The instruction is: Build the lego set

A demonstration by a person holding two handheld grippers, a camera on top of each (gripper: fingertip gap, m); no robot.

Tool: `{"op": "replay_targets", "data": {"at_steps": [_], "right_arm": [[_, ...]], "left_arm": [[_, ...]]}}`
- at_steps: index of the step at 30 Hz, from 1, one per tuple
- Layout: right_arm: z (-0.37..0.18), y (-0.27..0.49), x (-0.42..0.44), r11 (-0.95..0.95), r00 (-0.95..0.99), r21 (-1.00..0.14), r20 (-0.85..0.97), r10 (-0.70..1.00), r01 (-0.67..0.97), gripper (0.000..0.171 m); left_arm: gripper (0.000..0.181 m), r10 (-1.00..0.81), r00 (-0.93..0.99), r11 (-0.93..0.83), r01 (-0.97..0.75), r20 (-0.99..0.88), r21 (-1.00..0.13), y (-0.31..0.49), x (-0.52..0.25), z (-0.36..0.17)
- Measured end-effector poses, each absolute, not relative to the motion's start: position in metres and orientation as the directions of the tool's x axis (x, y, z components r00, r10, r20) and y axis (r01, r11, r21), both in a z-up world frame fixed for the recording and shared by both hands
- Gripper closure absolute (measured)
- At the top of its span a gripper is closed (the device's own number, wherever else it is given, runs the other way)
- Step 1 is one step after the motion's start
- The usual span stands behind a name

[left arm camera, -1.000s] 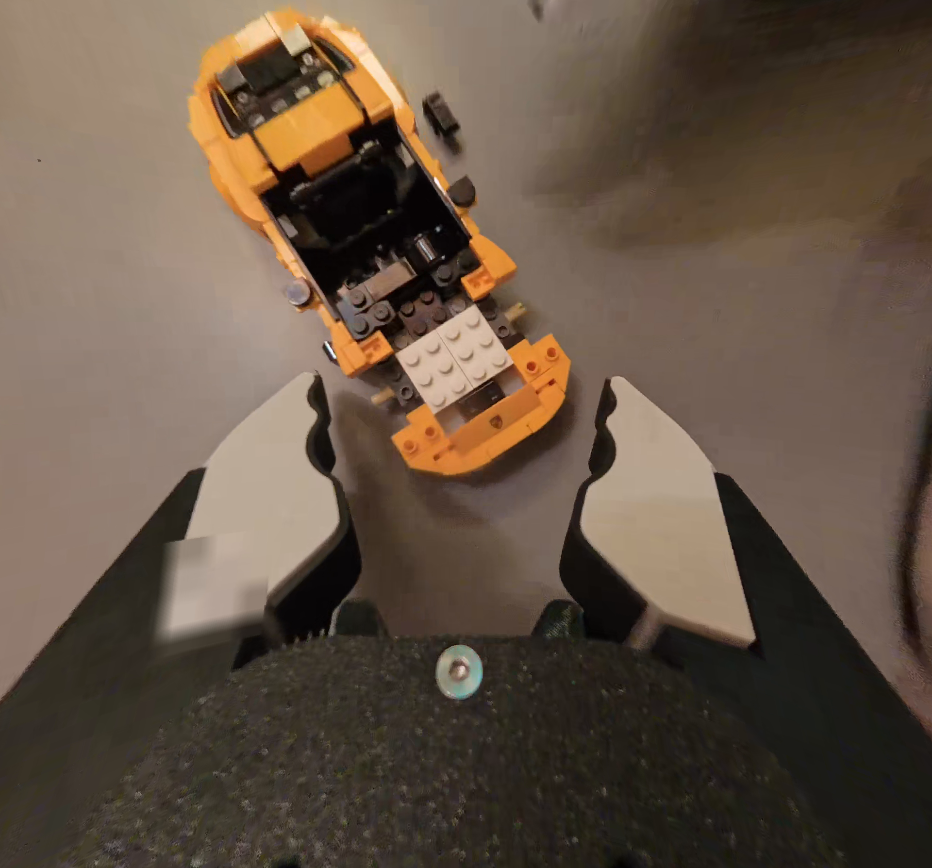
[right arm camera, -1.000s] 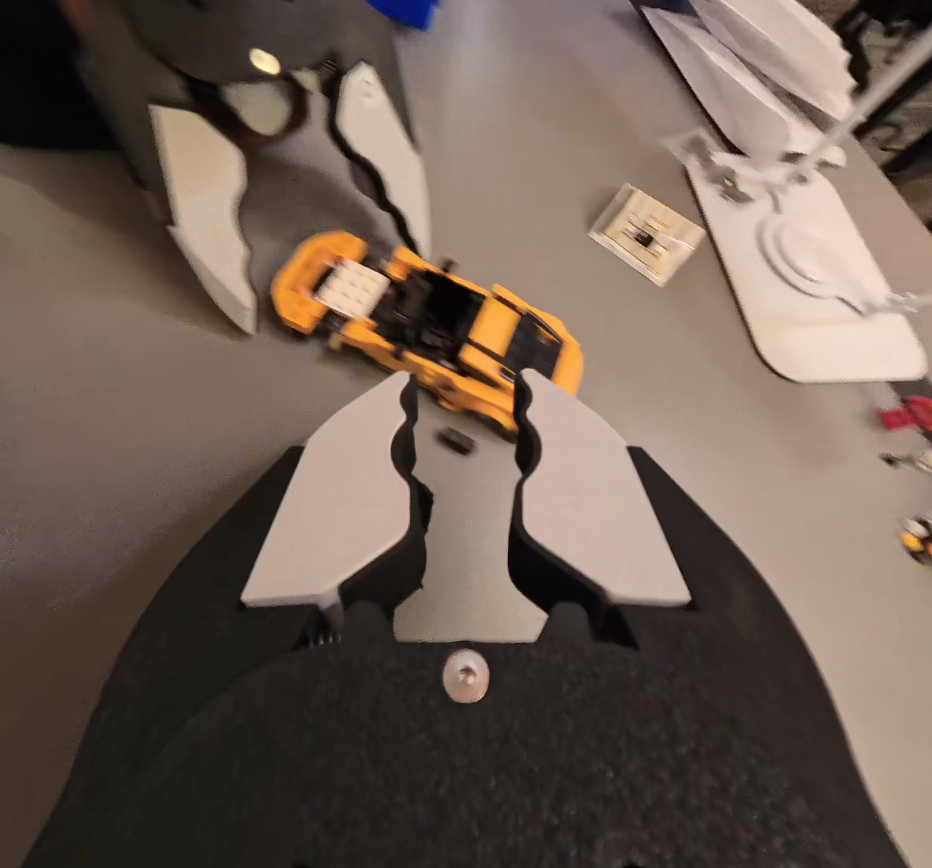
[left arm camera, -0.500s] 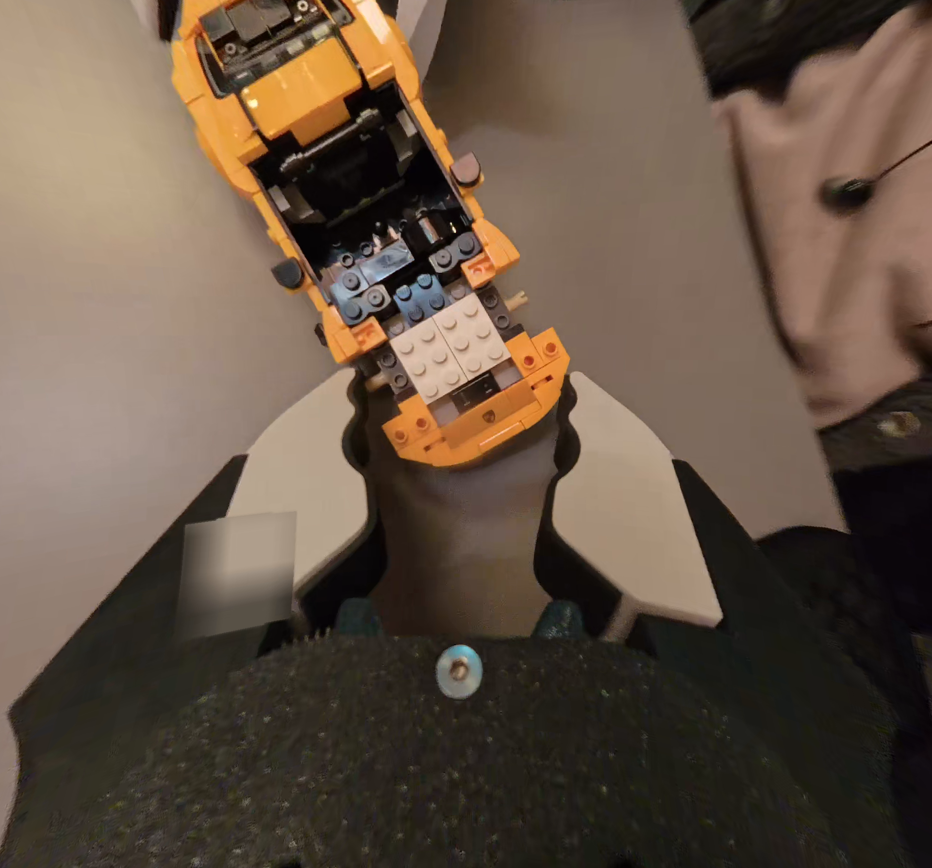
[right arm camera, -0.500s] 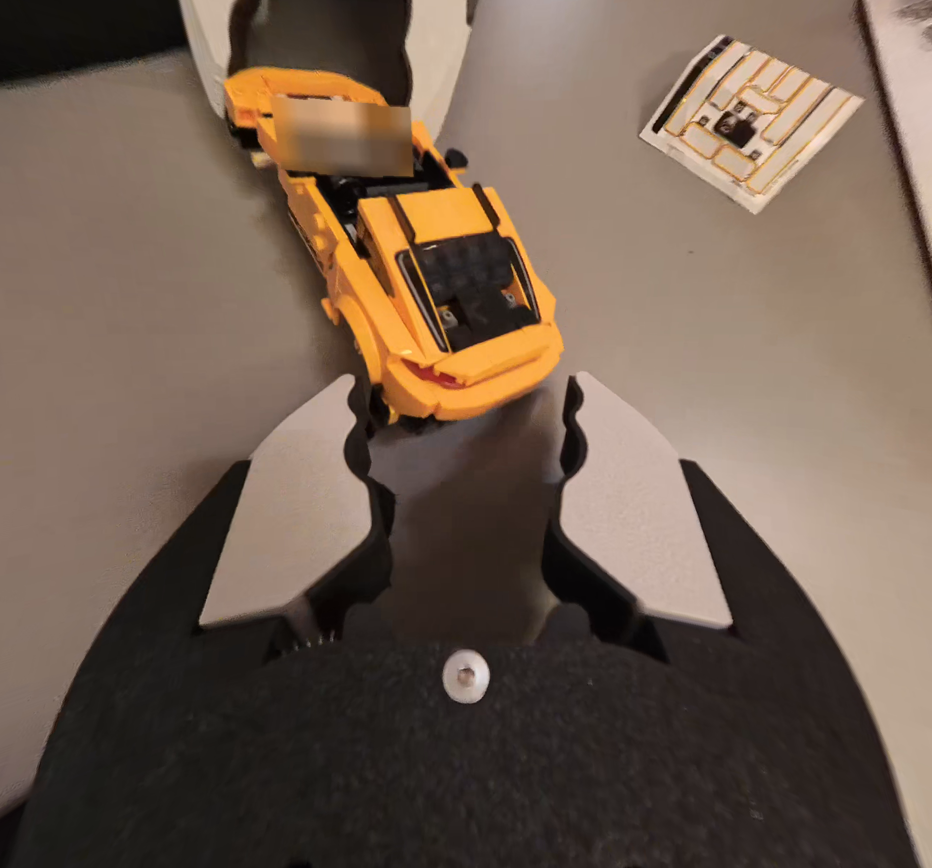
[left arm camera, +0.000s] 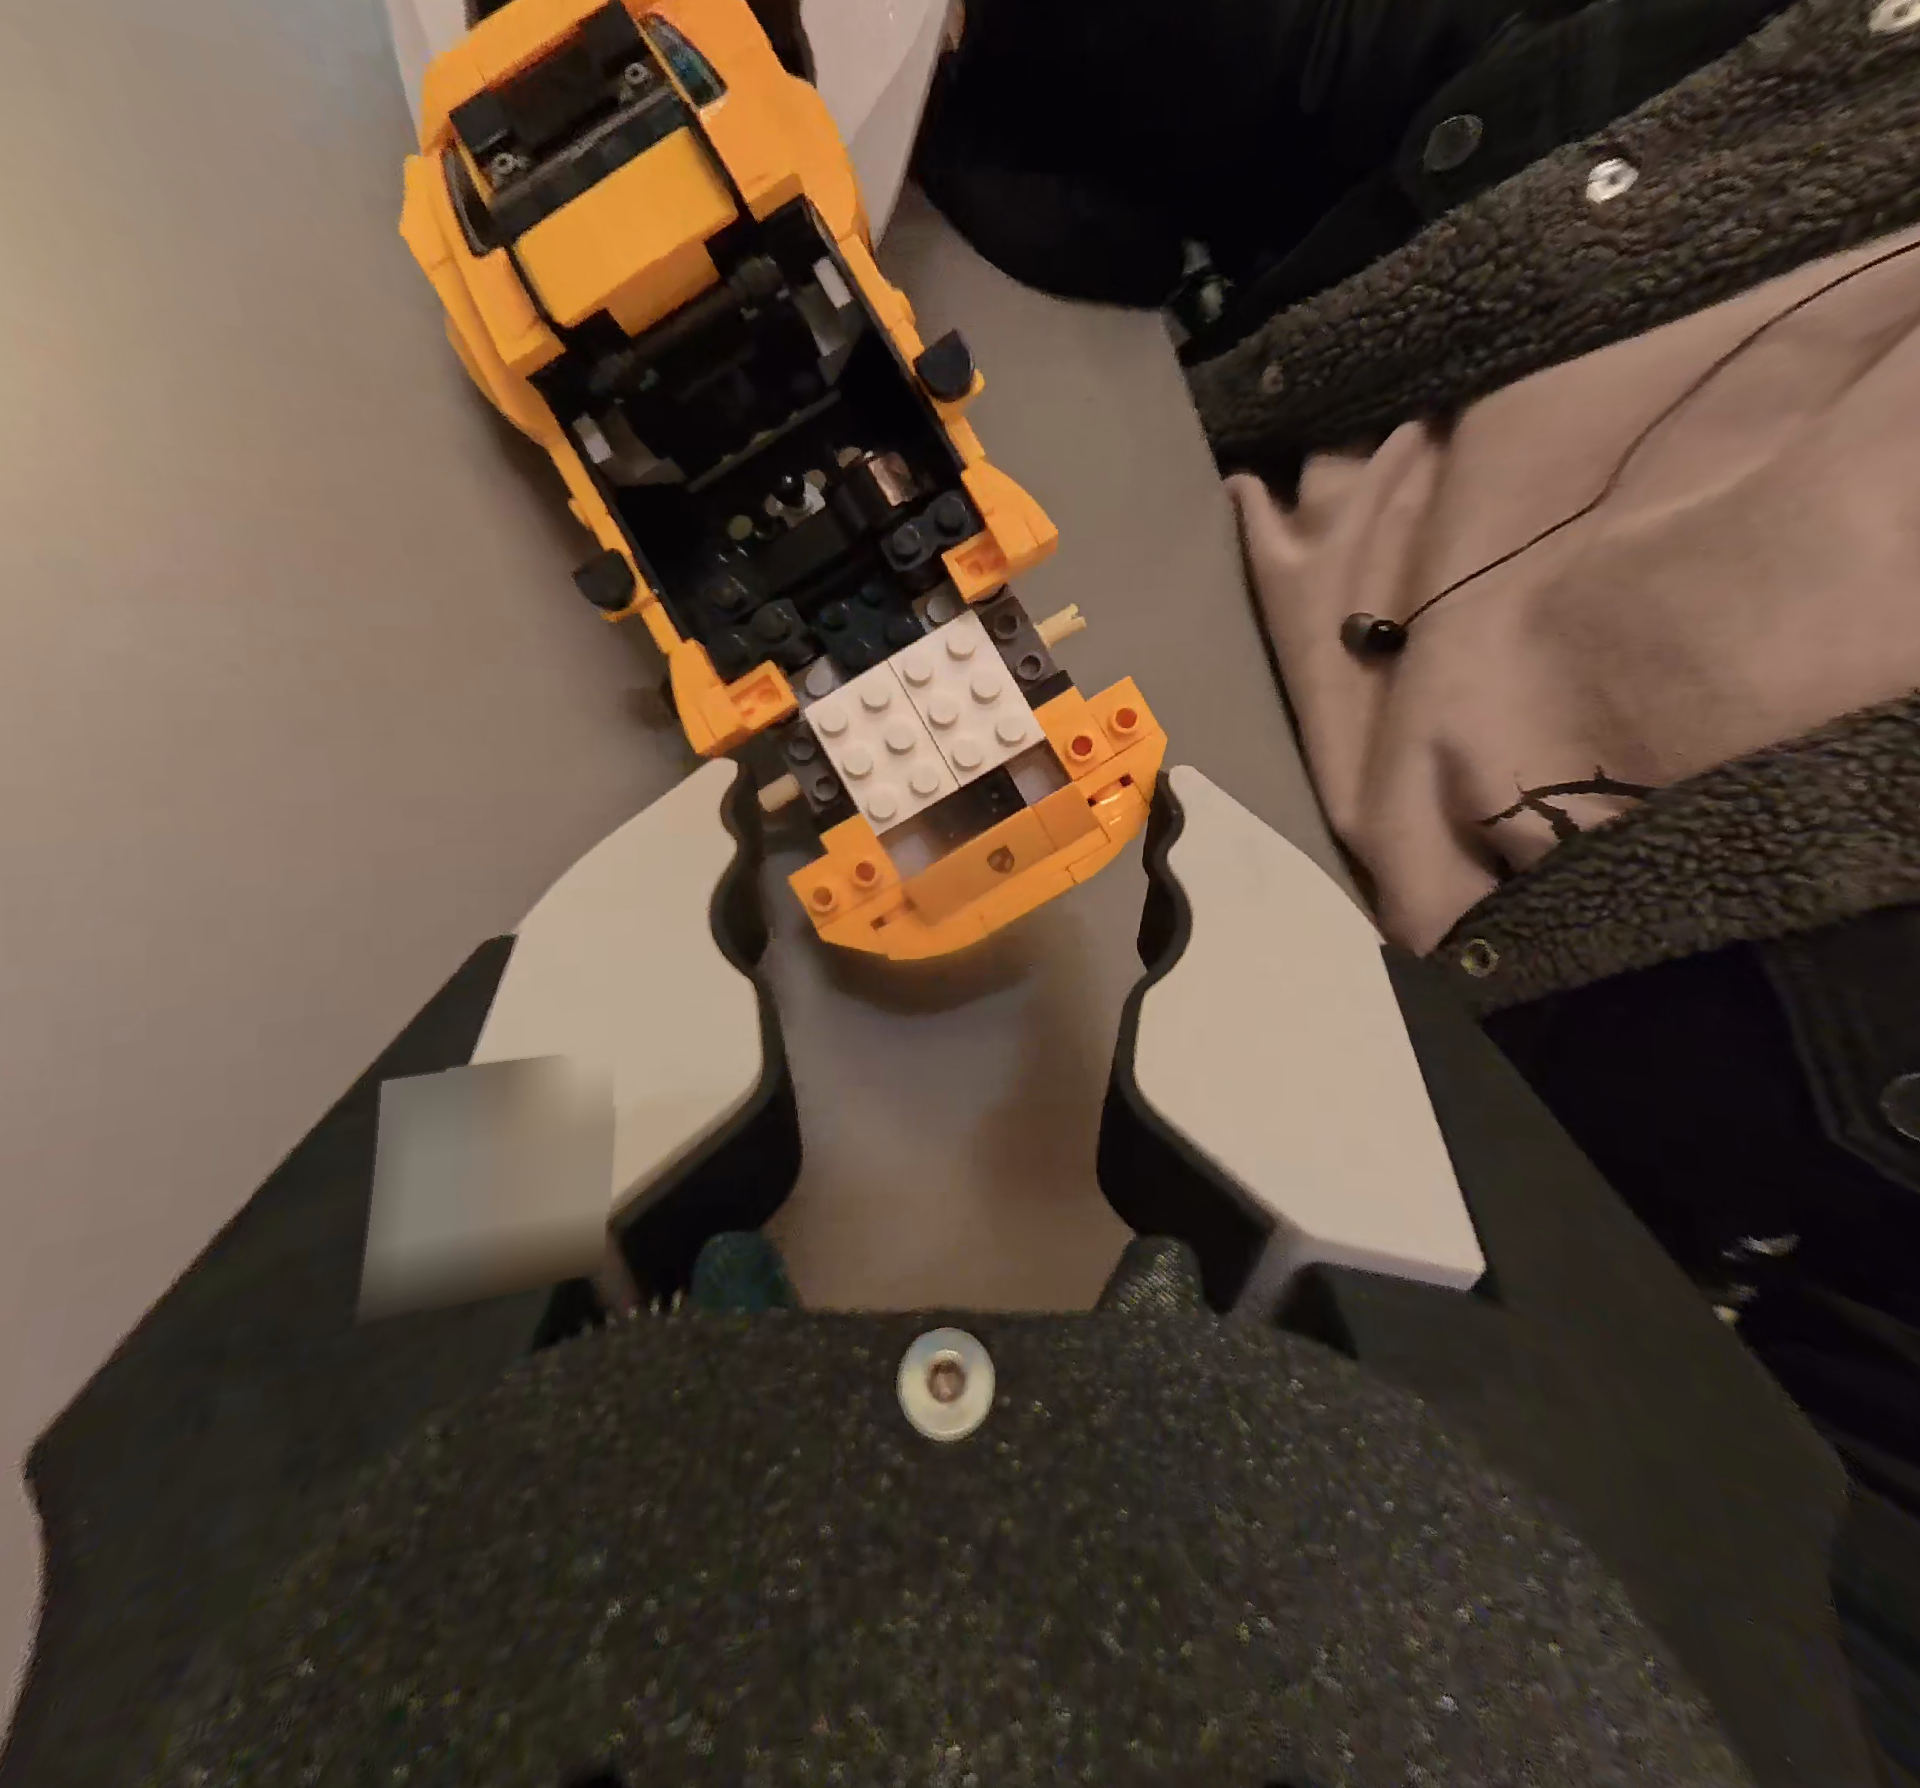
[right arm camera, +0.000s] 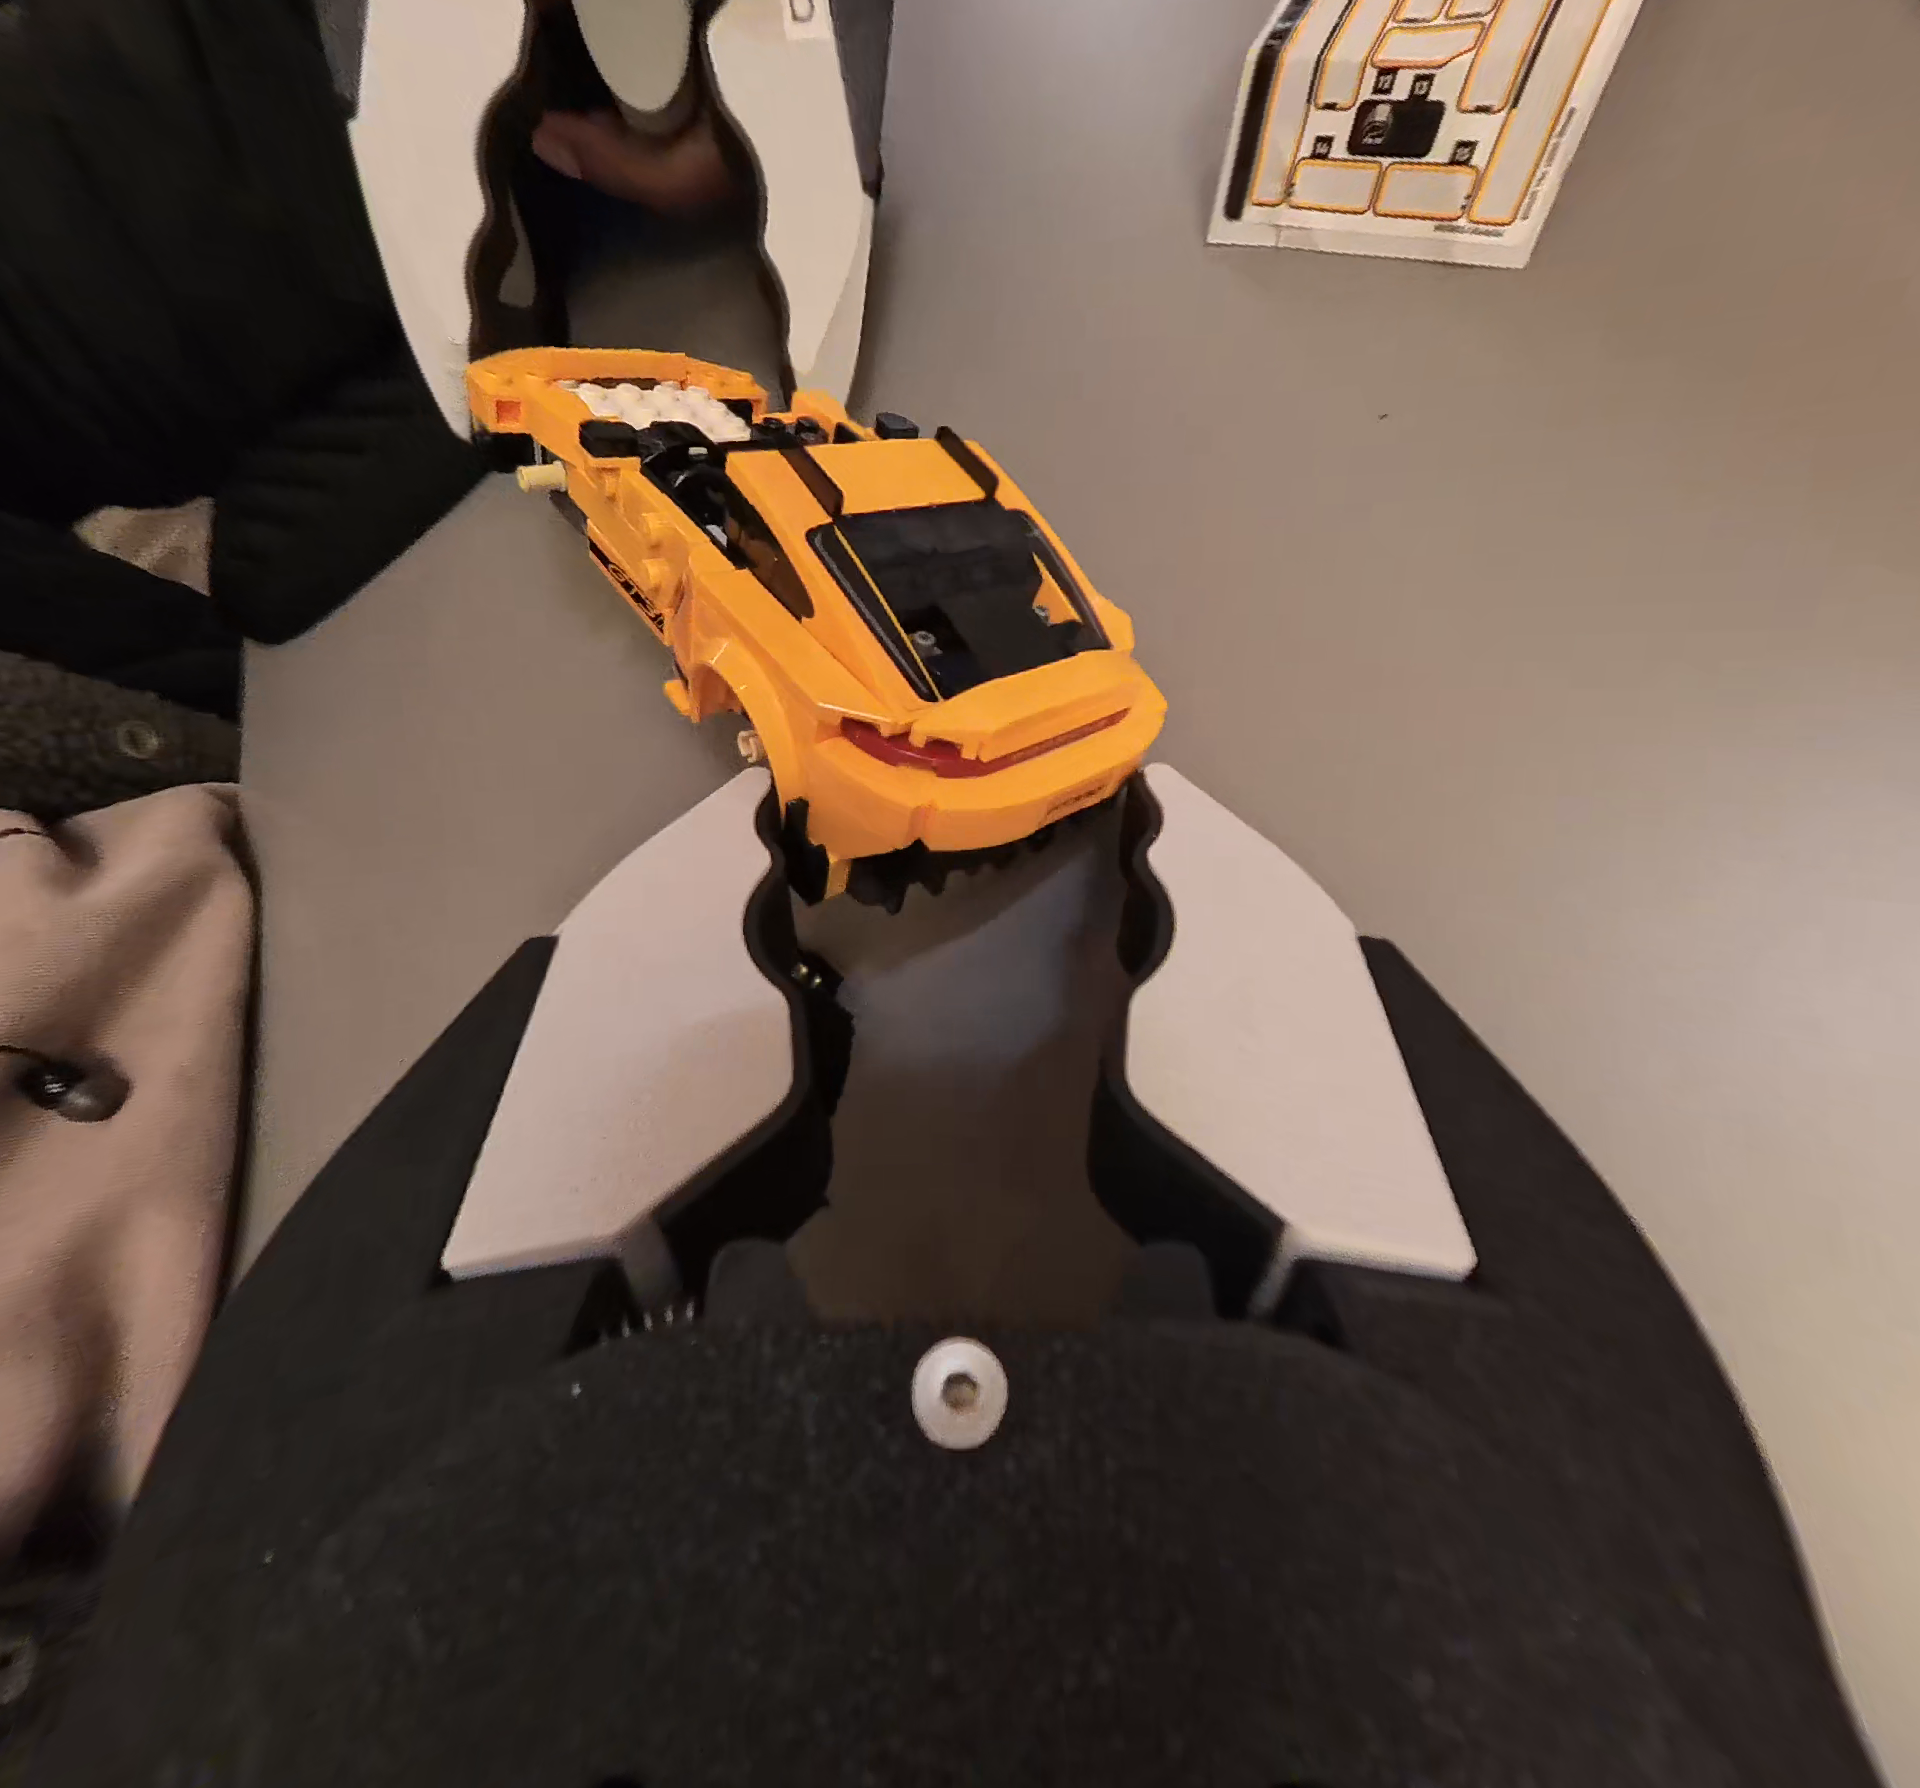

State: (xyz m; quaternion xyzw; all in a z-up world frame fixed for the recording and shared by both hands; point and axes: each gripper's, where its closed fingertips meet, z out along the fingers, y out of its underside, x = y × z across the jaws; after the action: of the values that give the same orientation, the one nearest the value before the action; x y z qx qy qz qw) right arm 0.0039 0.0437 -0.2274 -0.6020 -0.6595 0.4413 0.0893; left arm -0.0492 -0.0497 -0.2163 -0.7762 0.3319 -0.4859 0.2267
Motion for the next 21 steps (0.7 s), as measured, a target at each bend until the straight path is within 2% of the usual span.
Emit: {"op": "replay_targets", "data": {"at_steps": [2,5,11,14,17,21], "right_arm": [[-0.229,0.049,0.003,-0.06,-0.257,-0.719,-0.323,0.911,0.692,0.11],[-0.235,0.056,0.006,0.122,-0.295,-0.741,-0.107,0.949,0.661,0.11],[-0.244,0.063,0.013,0.297,-0.33,-0.691,0.089,0.94,0.659,0.111],[-0.245,0.067,0.021,0.316,-0.345,-0.662,0.091,0.934,0.68,0.111],[-0.241,0.075,0.039,0.33,-0.364,-0.632,0.08,0.928,0.701,0.115],[-0.229,0.063,0.055,0.363,-0.44,-0.651,0.048,0.896,0.667,0.13]], "left_arm": [[0.116,-0.754,0.393,-0.65,-0.33,0.526,-0.685,-0.045,-0.054,-0.222],[0.123,-0.78,0.501,-0.591,-0.394,0.375,-0.704,-0.041,-0.058,-0.225],[0.125,-0.774,0.624,-0.501,-0.497,0.111,-0.709,-0.04,-0.061,-0.227],[0.127,-0.727,0.686,-0.489,-0.504,0.014,-0.712,-0.037,-0.069,-0.226],[0.124,-0.709,0.706,-0.474,-0.478,-0.001,-0.74,-0.041,-0.066,-0.222],[0.109,-0.686,0.727,-0.5,-0.448,0.024,-0.741,-0.041,-0.054,-0.228]]}}
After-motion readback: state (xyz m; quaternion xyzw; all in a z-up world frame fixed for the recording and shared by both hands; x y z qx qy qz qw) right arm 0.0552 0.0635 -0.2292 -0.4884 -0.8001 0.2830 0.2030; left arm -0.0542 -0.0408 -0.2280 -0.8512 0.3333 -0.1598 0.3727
